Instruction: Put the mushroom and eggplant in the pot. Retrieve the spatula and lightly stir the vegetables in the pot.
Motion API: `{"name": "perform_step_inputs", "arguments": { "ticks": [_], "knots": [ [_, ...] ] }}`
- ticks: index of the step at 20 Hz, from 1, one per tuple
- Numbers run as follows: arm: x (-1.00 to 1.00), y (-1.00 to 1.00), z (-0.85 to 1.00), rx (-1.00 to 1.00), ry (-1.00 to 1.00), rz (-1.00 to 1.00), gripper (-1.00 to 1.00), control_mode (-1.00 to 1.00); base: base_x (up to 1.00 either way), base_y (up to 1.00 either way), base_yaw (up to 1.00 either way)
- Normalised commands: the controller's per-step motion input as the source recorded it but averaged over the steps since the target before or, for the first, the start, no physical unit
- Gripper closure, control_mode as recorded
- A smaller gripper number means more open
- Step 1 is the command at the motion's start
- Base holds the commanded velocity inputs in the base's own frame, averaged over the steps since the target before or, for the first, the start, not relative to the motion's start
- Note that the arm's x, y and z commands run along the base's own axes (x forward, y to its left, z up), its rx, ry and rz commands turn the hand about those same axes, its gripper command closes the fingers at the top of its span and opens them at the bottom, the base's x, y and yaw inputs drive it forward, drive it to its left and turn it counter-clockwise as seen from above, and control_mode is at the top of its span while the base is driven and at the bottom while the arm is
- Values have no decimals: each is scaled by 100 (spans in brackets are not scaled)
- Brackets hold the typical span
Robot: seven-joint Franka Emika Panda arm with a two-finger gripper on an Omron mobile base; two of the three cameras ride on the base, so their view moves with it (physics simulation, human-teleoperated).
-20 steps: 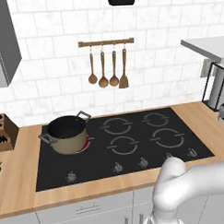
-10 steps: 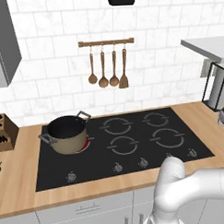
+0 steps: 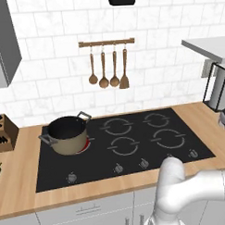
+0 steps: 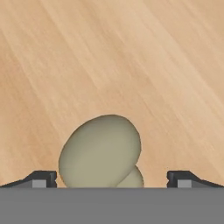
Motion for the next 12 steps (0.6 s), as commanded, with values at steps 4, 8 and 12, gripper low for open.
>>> {"name": "perform_step_inputs", "arguments": {
  "ticks": [4, 8, 12],
  "knots": [
    [21, -7, -1, 0, 0, 0, -100, -100, 0, 0, 0],
    [18, 0, -3, 0, 0, 0, -100, -100, 0, 0, 0],
    [14, 0, -12, 0, 0, 0, -100, -100, 0, 0, 0]
  ]
}}
